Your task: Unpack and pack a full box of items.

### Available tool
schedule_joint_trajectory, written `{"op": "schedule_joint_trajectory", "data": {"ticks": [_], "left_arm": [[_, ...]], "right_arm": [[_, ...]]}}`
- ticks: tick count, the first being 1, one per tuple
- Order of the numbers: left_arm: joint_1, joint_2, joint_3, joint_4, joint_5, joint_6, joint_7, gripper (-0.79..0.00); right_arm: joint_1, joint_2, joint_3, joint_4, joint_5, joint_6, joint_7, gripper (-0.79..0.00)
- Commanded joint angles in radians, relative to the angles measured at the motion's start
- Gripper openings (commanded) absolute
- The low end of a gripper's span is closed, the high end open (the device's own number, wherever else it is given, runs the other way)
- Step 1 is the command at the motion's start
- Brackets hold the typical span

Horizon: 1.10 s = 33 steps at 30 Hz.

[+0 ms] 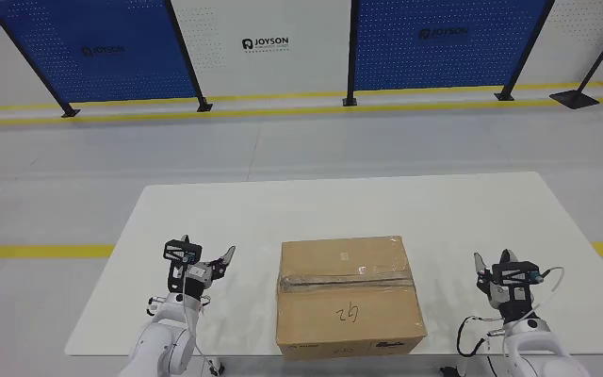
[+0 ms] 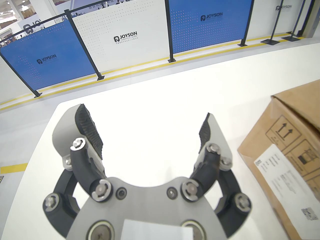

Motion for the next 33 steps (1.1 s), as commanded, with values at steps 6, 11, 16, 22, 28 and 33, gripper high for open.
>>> {"op": "schedule_joint_trajectory", "data": {"ticks": [6,11,16,22,28,33], "left_arm": [[-0.035,-0.002,0.011,0.012,-0.012,-0.045,0.026,0.000],[-0.078,0.000,0.022,-0.010,-0.002,-0.140,0.070,0.000],[-0.099,0.006,0.028,-0.054,0.003,-0.264,0.074,0.000],[-0.109,0.008,0.020,-0.083,-0.023,-0.331,0.086,0.000],[-0.109,0.008,0.020,-0.083,-0.023,-0.331,0.086,0.000],[-0.121,0.012,0.031,-0.104,-0.010,-0.393,0.073,0.000]], "right_arm": [[0.000,0.000,0.000,0.000,0.000,0.000,0.000,0.000],[0.000,0.000,0.000,0.000,0.000,0.000,0.000,0.000],[0.000,0.000,0.000,0.000,0.000,0.000,0.000,0.000],[0.000,0.000,0.000,0.000,0.000,0.000,0.000,0.000],[0.000,0.000,0.000,0.000,0.000,0.000,0.000,0.000],[0.000,0.000,0.000,0.000,0.000,0.000,0.000,0.000]]}}
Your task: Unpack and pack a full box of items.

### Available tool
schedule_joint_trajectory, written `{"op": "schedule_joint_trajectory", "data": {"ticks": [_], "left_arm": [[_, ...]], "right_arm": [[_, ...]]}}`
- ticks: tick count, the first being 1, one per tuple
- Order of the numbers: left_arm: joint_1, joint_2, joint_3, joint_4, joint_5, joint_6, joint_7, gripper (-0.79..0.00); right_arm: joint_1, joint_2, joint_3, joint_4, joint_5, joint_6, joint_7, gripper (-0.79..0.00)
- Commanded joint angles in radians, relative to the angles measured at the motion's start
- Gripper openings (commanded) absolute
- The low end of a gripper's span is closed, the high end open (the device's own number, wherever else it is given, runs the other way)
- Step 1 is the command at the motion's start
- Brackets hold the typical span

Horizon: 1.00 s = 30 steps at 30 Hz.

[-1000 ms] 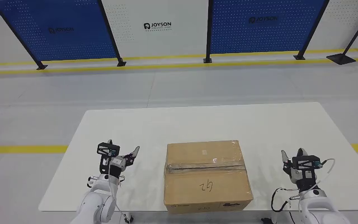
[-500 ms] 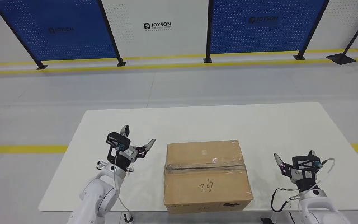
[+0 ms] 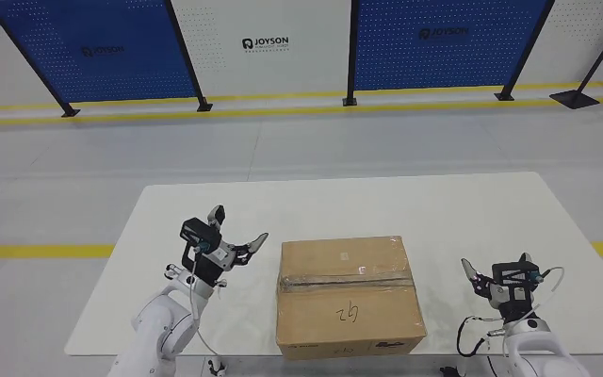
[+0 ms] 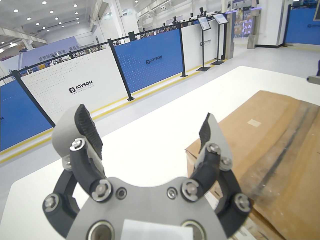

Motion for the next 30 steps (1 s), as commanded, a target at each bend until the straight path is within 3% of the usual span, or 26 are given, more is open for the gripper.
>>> {"op": "schedule_joint_trajectory", "data": {"ticks": [1,8,14,30], "left_arm": [[-0.006,0.000,0.017,0.001,-0.074,-0.077,0.002,0.000],[-0.024,0.015,0.050,-0.012,0.021,-0.278,-0.062,0.000],[-0.014,0.026,0.077,-0.048,0.054,-0.376,-0.256,0.000],[-0.010,0.030,0.079,-0.063,0.070,-0.390,-0.287,0.000]], "right_arm": [[0.000,0.000,0.000,0.000,0.000,0.000,0.000,0.000],[0.000,0.000,0.000,0.000,0.000,0.000,0.000,0.000],[0.000,0.000,0.000,0.000,0.000,0.000,0.000,0.000],[0.000,0.000,0.000,0.000,0.000,0.000,0.000,0.000]]}}
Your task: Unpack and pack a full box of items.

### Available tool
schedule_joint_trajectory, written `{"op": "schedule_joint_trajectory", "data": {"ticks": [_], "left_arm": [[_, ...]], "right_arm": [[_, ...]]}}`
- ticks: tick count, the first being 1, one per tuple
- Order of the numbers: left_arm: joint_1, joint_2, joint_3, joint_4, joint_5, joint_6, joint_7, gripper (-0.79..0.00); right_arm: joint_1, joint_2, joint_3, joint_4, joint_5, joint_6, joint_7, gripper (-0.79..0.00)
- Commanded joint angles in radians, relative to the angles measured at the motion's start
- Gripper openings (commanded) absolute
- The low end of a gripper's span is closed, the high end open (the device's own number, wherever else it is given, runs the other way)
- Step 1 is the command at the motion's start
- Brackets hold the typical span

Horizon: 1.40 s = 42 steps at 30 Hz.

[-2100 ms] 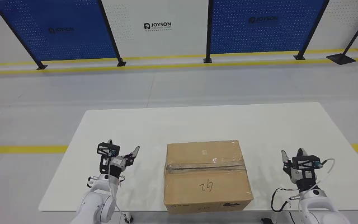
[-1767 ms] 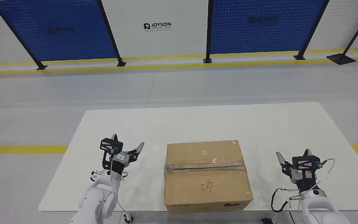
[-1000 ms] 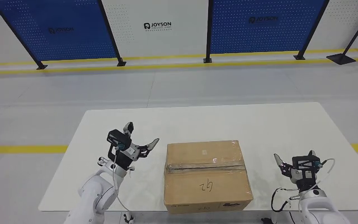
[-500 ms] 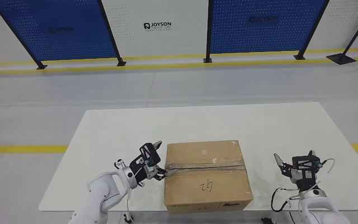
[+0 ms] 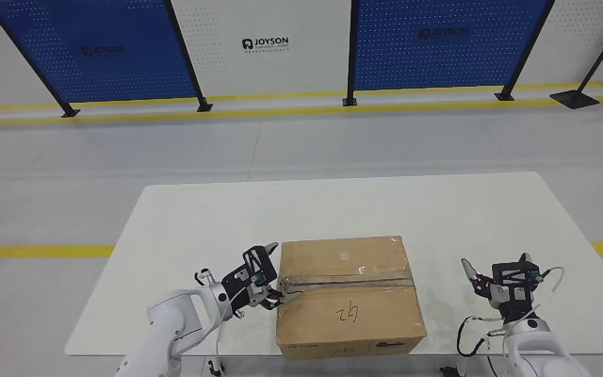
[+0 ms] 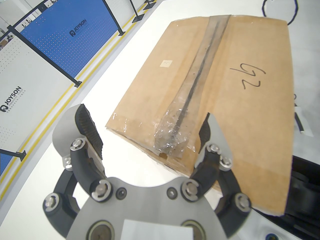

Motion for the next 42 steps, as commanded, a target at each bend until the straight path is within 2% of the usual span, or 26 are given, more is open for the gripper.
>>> {"op": "schedule_joint_trajectory", "data": {"ticks": [1,9,19,24,27,29,36,39,40,42], "left_arm": [[0.001,0.000,0.000,-0.002,0.010,0.015,-0.002,0.000],[-0.012,0.007,0.018,-0.021,0.044,-0.010,-0.044,0.000],[-0.057,0.012,0.046,-0.001,-0.033,-0.015,-0.259,0.000],[-0.073,0.015,0.051,0.001,-0.061,-0.011,-0.287,-0.077],[-0.083,0.017,0.058,0.004,-0.066,-0.017,-0.298,-0.160],[-0.089,0.019,0.064,0.008,-0.067,-0.022,-0.304,-0.320],[-0.105,0.023,0.081,0.021,-0.076,-0.024,-0.312,-0.579],[-0.109,0.025,0.088,0.026,-0.080,-0.023,-0.310,-0.748],[-0.110,0.025,0.090,0.028,-0.080,-0.023,-0.309,-0.785],[-0.112,0.026,0.094,0.031,-0.081,-0.023,-0.308,-0.785]], "right_arm": [[0.000,0.000,0.000,0.000,0.000,0.000,0.000,0.000],[0.000,0.000,0.000,0.000,0.000,0.000,0.000,0.000],[0.000,0.000,0.000,0.000,0.000,0.000,0.000,0.000],[0.000,0.000,0.000,0.000,0.000,0.000,0.000,0.000],[0.000,0.000,0.000,0.000,0.000,0.000,0.000,0.000],[0.000,0.000,0.000,0.000,0.000,0.000,0.000,0.000],[0.000,0.000,0.000,0.000,0.000,0.000,0.000,0.000],[0.000,0.000,0.000,0.000,0.000,0.000,0.000,0.000],[0.000,0.000,0.000,0.000,0.000,0.000,0.000,0.000],[0.000,0.000,0.000,0.000,0.000,0.000,0.000,0.000]]}}
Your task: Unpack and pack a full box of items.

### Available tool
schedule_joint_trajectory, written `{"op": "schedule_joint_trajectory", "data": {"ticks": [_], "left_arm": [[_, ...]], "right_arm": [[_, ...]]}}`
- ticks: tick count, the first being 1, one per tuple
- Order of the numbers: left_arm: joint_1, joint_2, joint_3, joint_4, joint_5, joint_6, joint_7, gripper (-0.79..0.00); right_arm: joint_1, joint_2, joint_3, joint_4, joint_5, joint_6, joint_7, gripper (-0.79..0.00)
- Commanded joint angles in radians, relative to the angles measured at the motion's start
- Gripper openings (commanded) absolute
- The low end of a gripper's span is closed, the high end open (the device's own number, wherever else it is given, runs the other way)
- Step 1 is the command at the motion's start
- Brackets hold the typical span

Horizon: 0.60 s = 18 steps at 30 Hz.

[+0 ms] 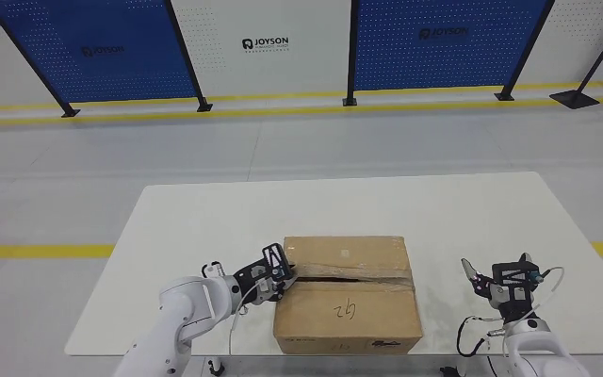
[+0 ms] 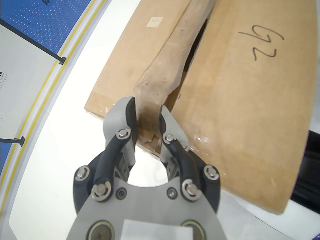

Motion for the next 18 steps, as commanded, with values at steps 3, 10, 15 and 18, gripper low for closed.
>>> {"op": "schedule_joint_trajectory", "data": {"ticks": [3,10,15,18], "left_arm": [[-0.005,0.003,0.005,0.003,-0.001,0.002,0.002,-0.785],[-0.007,0.007,0.006,-0.009,-0.013,0.008,0.003,-0.785],[-0.005,0.011,0.004,-0.028,-0.029,0.008,0.002,-0.785],[-0.006,0.013,0.007,-0.037,-0.032,0.007,-0.001,-0.785]], "right_arm": [[0.000,0.000,0.000,0.000,0.000,0.000,0.000,0.000],[0.000,0.000,0.000,0.000,0.000,0.000,0.000,0.000],[0.000,0.000,0.000,0.000,0.000,0.000,0.000,0.000],[0.000,0.000,0.000,0.000,0.000,0.000,0.000,0.000]]}}
